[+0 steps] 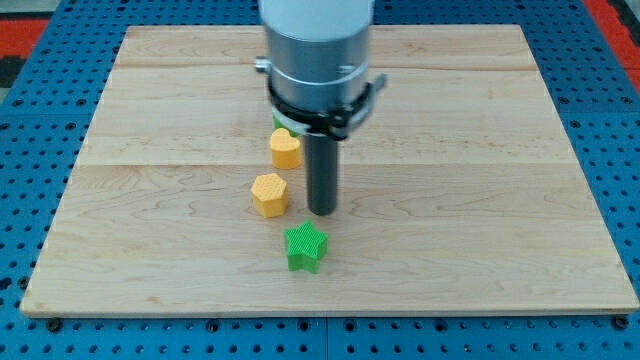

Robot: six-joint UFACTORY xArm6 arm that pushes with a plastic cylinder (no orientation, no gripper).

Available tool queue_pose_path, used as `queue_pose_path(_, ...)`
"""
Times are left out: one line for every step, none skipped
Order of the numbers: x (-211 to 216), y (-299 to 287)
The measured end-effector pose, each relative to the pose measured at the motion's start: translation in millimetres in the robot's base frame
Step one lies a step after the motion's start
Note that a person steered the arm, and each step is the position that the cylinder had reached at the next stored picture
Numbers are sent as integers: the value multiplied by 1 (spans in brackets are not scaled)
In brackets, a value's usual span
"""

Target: Move yellow hexagon slightly right

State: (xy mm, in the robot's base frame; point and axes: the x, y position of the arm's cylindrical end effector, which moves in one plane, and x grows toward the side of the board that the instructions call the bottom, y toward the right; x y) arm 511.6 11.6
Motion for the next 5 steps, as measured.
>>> queue_pose_path(32,-7)
queue_pose_path(44,-30)
queue_pose_path(44,-35)
queue_pose_path(72,-2)
queue_pose_path(106,-27)
